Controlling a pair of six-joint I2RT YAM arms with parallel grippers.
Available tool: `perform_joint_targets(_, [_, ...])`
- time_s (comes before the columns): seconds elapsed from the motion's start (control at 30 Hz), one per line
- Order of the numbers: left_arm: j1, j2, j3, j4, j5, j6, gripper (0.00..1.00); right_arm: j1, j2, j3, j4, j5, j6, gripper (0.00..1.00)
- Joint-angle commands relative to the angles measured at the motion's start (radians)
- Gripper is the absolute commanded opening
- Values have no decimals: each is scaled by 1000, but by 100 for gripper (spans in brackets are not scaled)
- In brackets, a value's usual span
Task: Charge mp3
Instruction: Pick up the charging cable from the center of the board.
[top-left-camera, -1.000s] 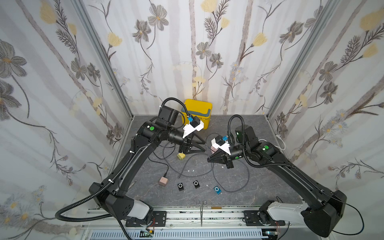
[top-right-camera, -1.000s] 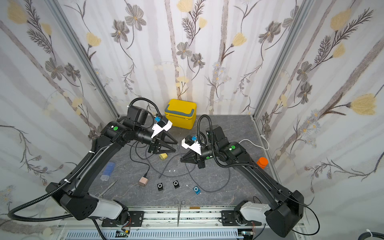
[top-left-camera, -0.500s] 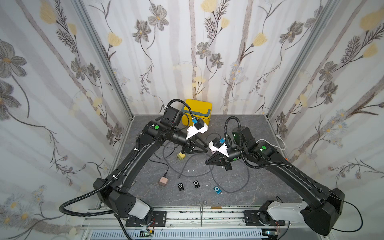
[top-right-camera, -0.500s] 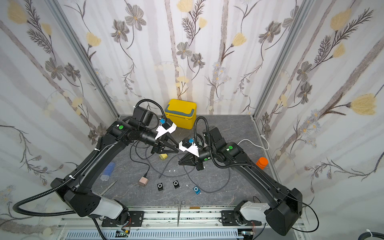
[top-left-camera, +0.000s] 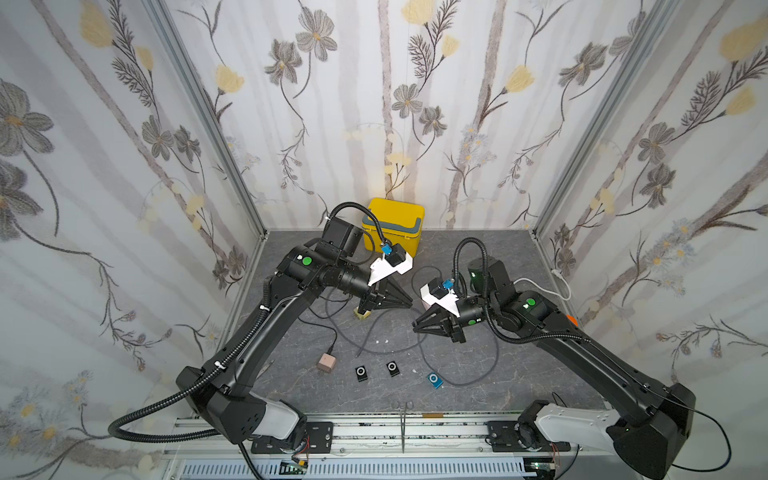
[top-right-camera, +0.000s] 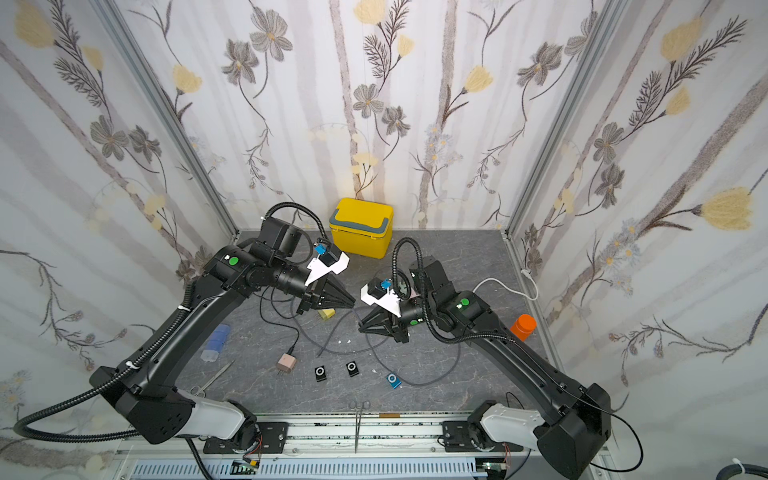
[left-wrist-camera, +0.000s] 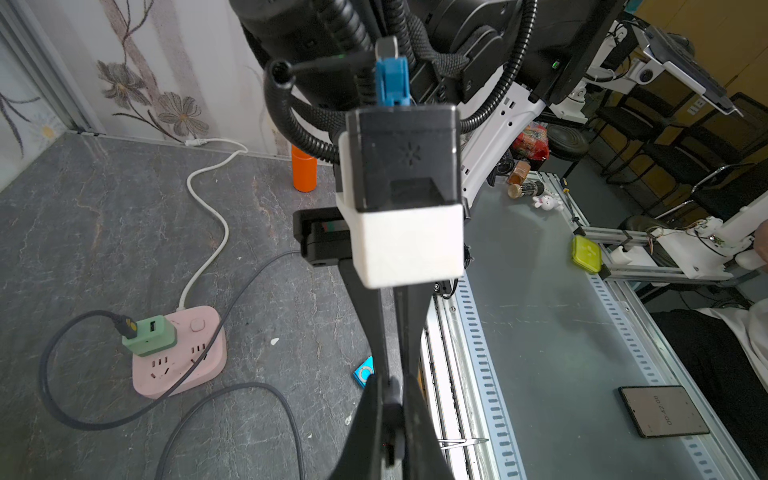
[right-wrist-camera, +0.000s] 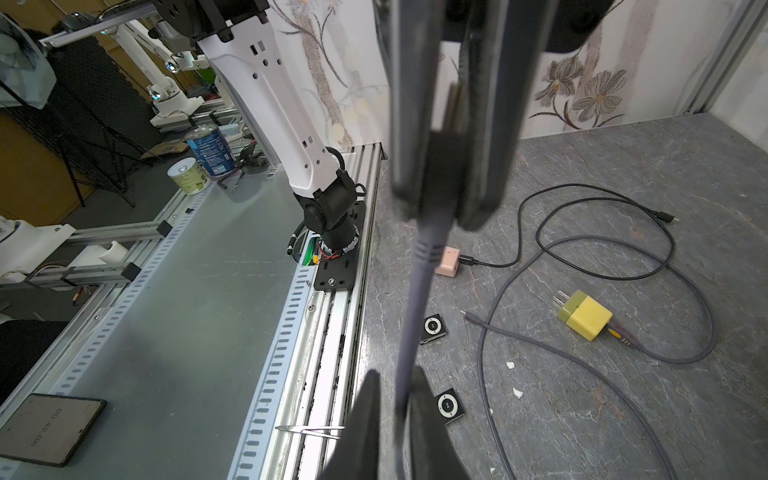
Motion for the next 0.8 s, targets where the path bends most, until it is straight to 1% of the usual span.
perform_joint_targets(0.0, [1,-38,-50,169,-56,-138,0,-1,-34,-12,81,80,43,39])
perform_joint_targets(0.03, [1,-61,-90,285,-107,-244,0,-2,-53,-17,99,131,68,41])
perform_joint_targets(0.07, [2,-87,-123,376,-154,-326,0,-3,-84,-33,137,216,124,44])
perform_joint_targets(0.17, [2,-155,-211,612,-259,-532,0,-3,-208,-87,253,453,269,46])
perform_joint_targets(0.2, [3,-161,-233,687,-294,-607,0,-4,-263,-120,310,537,333,47])
perform_joint_targets(0.23, [1,-187,-245,756,-333,-674,0,-7,-315,-145,361,596,376,45])
perform_joint_targets(0.27, [-1,-193,-251,805,-358,-738,0,-8,-359,-174,405,628,410,45])
perform_joint_targets(0.3, [-5,-194,-250,856,-392,-804,0,-9,-406,-205,462,660,463,48])
perform_joint_targets(0.33, [-12,-193,-245,893,-427,-863,0,-10,-445,-231,510,691,518,59])
perform_joint_targets(0.37, [-21,-190,-245,933,-454,-911,0,-9,-470,-250,541,712,565,67])
perform_joint_targets(0.4, [-36,-186,-242,969,-480,-957,0,-10,-489,-264,570,719,612,70])
perform_joint_targets(0.47, [-80,-175,-233,1017,-572,-1009,0,-10,-494,-274,589,696,671,71])
perform_joint_targets(0.6, [-210,-121,-178,1015,-840,-997,0,-9,-454,-327,713,662,844,71])
perform_joint_targets(0.63, [-235,-114,-185,1036,-906,-1008,0,-10,-442,-348,761,652,887,71])
perform_joint_targets(0.77, [-282,-109,-261,1159,-1057,-1083,0,-9,-415,-433,936,624,1012,71])
